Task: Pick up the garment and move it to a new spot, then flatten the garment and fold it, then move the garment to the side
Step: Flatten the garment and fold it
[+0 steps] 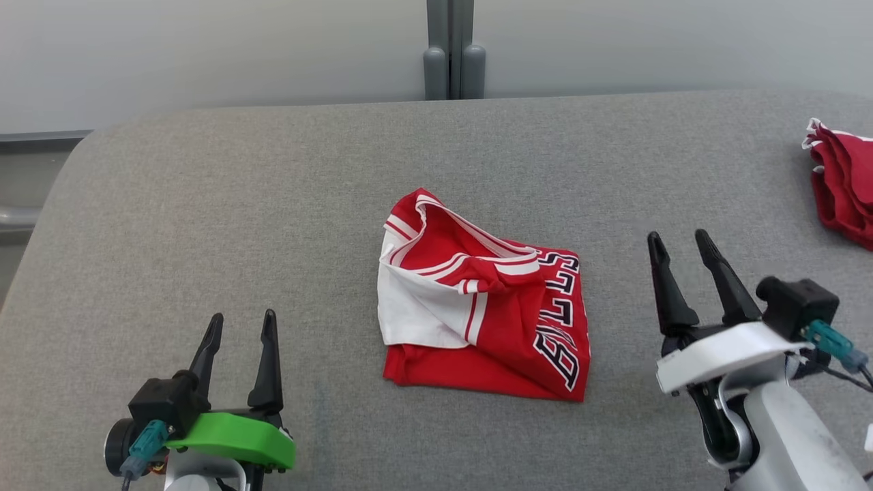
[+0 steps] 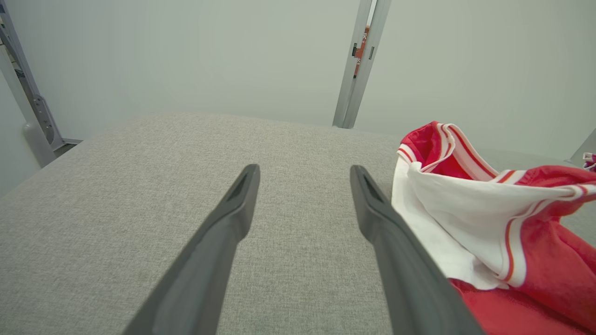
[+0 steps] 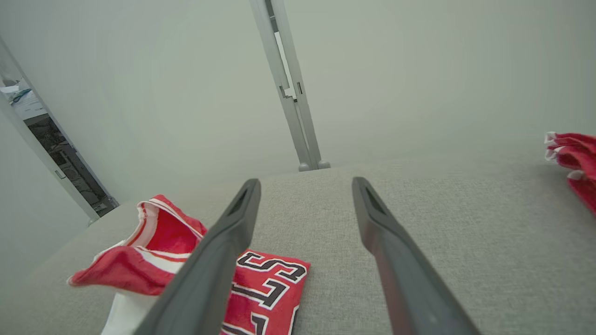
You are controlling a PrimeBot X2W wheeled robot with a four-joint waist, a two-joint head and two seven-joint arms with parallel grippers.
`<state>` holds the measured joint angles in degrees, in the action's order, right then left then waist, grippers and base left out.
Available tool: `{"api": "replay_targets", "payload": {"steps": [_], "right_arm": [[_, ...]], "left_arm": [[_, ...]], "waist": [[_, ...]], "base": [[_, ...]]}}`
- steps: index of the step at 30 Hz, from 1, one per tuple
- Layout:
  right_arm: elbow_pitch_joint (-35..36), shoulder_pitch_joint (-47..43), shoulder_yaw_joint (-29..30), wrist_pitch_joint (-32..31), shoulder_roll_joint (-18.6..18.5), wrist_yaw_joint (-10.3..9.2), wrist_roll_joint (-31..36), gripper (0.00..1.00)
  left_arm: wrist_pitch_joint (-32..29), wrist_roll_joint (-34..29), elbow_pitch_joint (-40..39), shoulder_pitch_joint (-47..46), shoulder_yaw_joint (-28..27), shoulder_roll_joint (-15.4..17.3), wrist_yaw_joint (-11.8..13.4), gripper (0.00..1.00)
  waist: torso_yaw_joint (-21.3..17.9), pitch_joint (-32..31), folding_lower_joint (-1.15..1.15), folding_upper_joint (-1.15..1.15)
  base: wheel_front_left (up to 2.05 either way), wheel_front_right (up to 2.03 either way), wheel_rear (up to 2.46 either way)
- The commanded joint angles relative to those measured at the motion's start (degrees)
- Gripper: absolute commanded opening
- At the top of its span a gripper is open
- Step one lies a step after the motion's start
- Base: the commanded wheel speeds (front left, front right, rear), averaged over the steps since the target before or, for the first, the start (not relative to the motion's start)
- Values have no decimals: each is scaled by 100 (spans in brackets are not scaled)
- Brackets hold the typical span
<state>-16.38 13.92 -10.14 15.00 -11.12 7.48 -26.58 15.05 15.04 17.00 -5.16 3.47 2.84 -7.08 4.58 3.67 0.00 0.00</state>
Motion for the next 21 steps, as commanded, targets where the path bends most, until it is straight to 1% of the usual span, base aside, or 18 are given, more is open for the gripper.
{"api": "replay_targets", "payload": {"steps": [1, 3, 7, 14, 18, 21], "right_arm": [[181, -359, 217, 20, 113, 2, 97, 100], [350, -596, 378, 20, 202, 2, 182, 100], [561, -877, 494, 21, 356, 2, 347, 100], [696, -1026, 539, 21, 477, 2, 548, 100], [694, -1049, 522, 22, 507, 2, 660, 100], [688, -1031, 512, 22, 528, 2, 705, 100]], "left_arm": [[14, -20, -13, 110, -37, 14, -16, 100], [13, -36, -19, 120, -46, 14, -19, 100], [14, -55, -16, 151, -52, 14, -25, 100], [14, -112, -40, 62, 10, 14, -35, 100], [14, -173, -103, -162, 312, 13, -37, 100], [13, -233, -92, -398, 773, 11, -44, 100]], "waist": [[-31, -40, 0, 0], [-52, -61, 0, 0], [-85, -94, 0, 0], [-103, -172, 0, 0], [-100, -197, 0, 0], [-113, -194, 0, 0]], "base": [[0, 0, 0], [0, 0, 0], [0, 0, 0], [0, 0, 0], [0, 0, 0], [0, 0, 0]]}}
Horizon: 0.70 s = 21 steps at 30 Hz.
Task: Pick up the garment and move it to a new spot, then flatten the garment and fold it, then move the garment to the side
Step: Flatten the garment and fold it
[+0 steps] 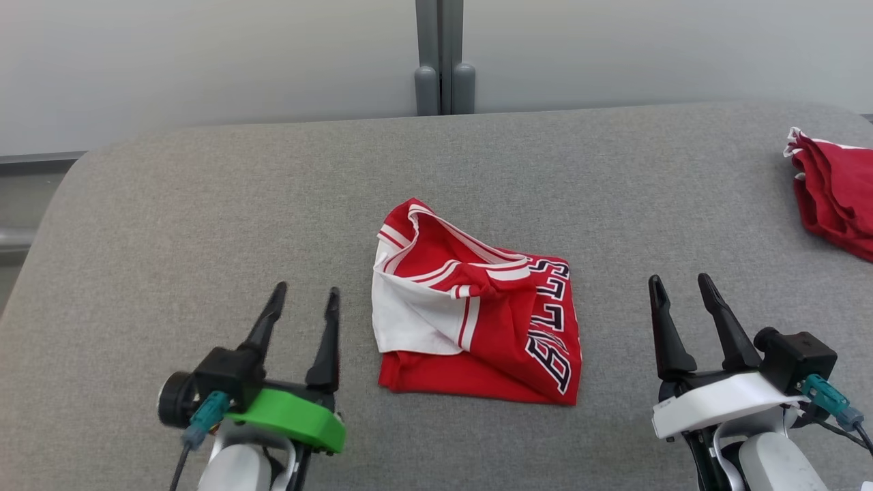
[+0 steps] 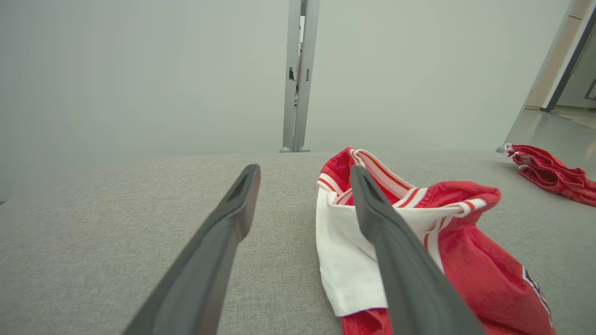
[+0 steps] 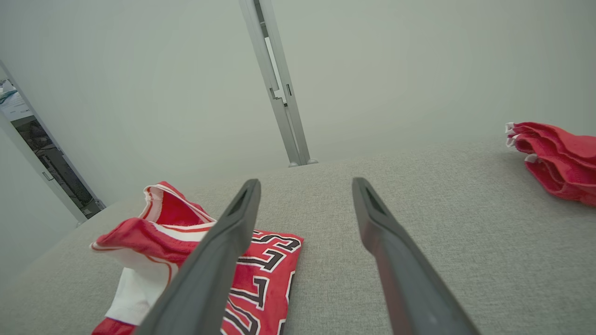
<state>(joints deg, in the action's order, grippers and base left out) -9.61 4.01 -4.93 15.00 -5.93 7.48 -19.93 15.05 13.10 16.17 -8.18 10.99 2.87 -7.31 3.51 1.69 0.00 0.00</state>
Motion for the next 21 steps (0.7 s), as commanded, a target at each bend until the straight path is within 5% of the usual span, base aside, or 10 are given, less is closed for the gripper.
{"api": "replay_targets", "payload": {"steps": [1, 10, 21], "right_arm": [[8, -26, -18, 22, 9, 2, 57, 100], [-16, 121, -125, 22, 53, 2, 117, 100], [63, 165, 32, 21, 136, 2, 136, 100]], "left_arm": [[13, -50, 13, -186, 157, 11, -23, 100], [-12, 159, 655, -1185, 1721, 15, -23, 100], [-321, 264, 1704, -1658, 2162, 98, 30, 100]], "waist": [[-17, 10, 0, 0], [-380, 159, 0, 0], [-899, 432, 0, 0]], "base": [[0, 0, 0], [0, 0, 0], [0, 0, 0]]}}
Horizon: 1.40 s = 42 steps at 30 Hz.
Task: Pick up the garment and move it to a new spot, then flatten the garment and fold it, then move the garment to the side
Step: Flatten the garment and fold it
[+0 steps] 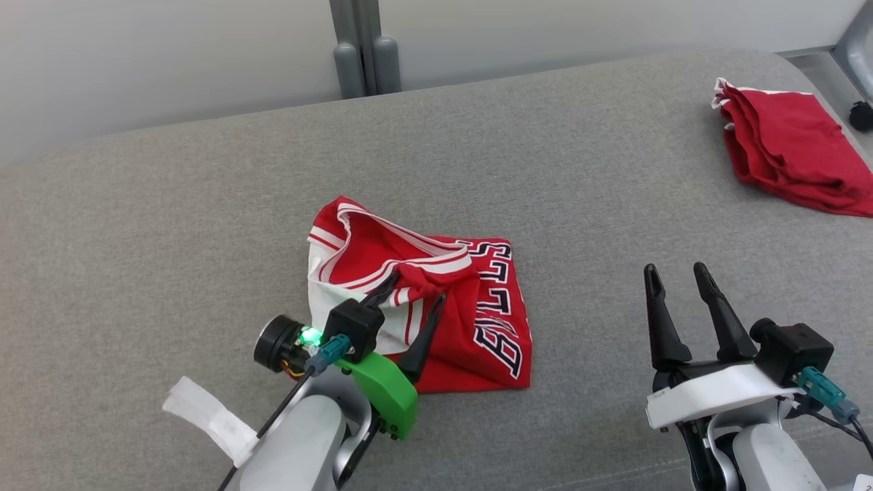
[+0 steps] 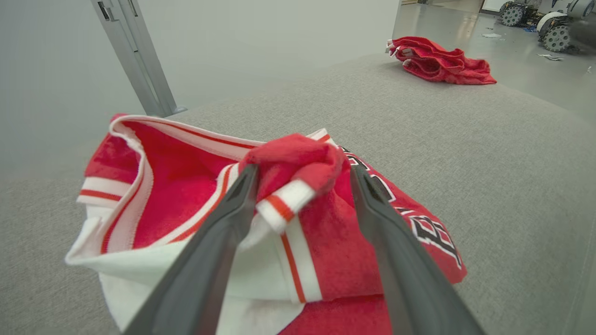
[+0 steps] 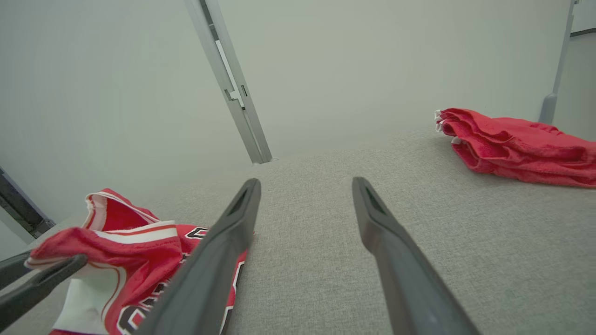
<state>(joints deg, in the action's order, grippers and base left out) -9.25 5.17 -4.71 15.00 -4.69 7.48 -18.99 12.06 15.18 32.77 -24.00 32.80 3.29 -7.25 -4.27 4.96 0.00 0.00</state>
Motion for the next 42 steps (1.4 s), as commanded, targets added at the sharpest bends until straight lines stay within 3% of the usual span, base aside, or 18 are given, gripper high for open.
{"api": "replay_targets", "payload": {"steps": [1, 2, 3, 4, 5, 13, 23, 24, 25, 26, 42], "right_arm": [[33, 45, 18, 21, 14, 2, 44, 100], [42, 45, 29, 21, 19, 2, 49, 100], [47, 46, 37, 21, 24, 2, 53, 100], [58, 43, 49, 21, 31, 2, 55, 100], [66, 34, 62, 21, 34, 2, 58, 100], [78, -123, 151, 21, 51, 2, 48, 100], [-42, -147, 210, 20, 5, 2, 11, 100], [-59, -140, 210, 20, 2, 2, 0, 100], [-72, -139, 207, 19, -2, 2, -10, 100], [-88, -139, 193, 19, -10, 2, -15, 100], [-204, -241, 208, 19, -68, 2, 2, 100]], "left_arm": [[-21, 81, 119, -92, -40, 62, 39, 100], [-35, 85, 216, -125, -44, 79, 49, 85], [-19, 85, 263, -149, -45, 79, 47, 42], [18, 131, 316, -170, -68, 73, 45, 13], [45, 152, 338, -178, -78, 66, 41, 0], [224, 523, -201, 263, -233, 140, 34, 0], [-64, 857, -1259, 1762, -259, 519, 250, 0], [-67, 861, -1298, 1886, -266, 567, 304, 11], [-43, 922, -1325, 1984, -297, 556, 343, 60], [-40, 967, -1318, 2086, -311, 557, 371, 100], [315, 914, -1874, 2060, -973, 575, 641, 100]], "waist": [[-132, 113, 0, 0], [-146, 119, 0, 0], [-154, 123, 0, 0], [-156, 123, 0, 0], [-149, 118, 0, 0], [196, -16, 0, 0], [697, -101, 0, 0], [724, -104, 0, 0], [743, -109, 0, 0], [757, -115, 0, 0], [614, -346, 0, 0]], "base": [[0, 0, 0], [0, 0, 0], [0, 0, 0], [0, 0, 0], [0, 0, 0], [0, 0, 0], [0, 0, 0], [0, 0, 0], [0, 0, 0], [0, 0, 0], [0, 0, 0]]}}
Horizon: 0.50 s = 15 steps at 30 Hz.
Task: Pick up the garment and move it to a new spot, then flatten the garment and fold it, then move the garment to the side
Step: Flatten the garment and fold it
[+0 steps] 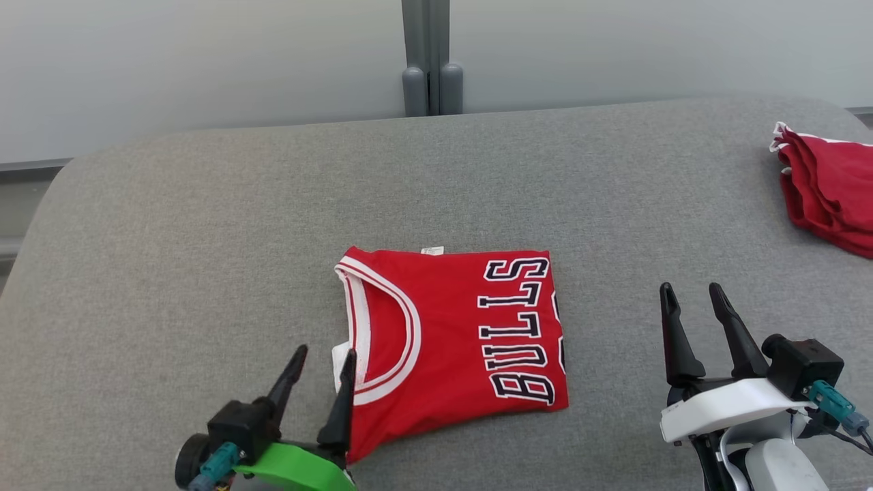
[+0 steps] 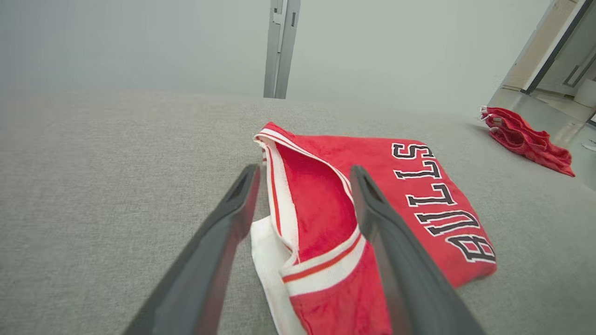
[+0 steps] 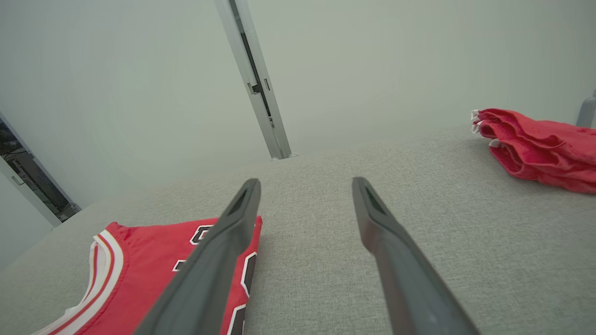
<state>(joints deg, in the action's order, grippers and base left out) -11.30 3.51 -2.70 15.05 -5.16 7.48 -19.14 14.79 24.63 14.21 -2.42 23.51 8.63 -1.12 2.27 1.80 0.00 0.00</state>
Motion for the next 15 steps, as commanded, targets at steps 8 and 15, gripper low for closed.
{"api": "replay_targets", "payload": {"steps": [8, 15], "right_arm": [[109, -141, 39, 15, -22, 2, 113, 100], [217, -276, 48, 15, -94, 2, 454, 100]], "left_arm": [[36, -334, -245, -107, -1044, 76, 145, 100], [38, -669, -180, 54, -1769, 53, 16, 100]], "waist": [[-183, -78, 0, 0], [-229, -131, 0, 0]], "base": [[0, 0, 0], [0, 0, 0]]}}
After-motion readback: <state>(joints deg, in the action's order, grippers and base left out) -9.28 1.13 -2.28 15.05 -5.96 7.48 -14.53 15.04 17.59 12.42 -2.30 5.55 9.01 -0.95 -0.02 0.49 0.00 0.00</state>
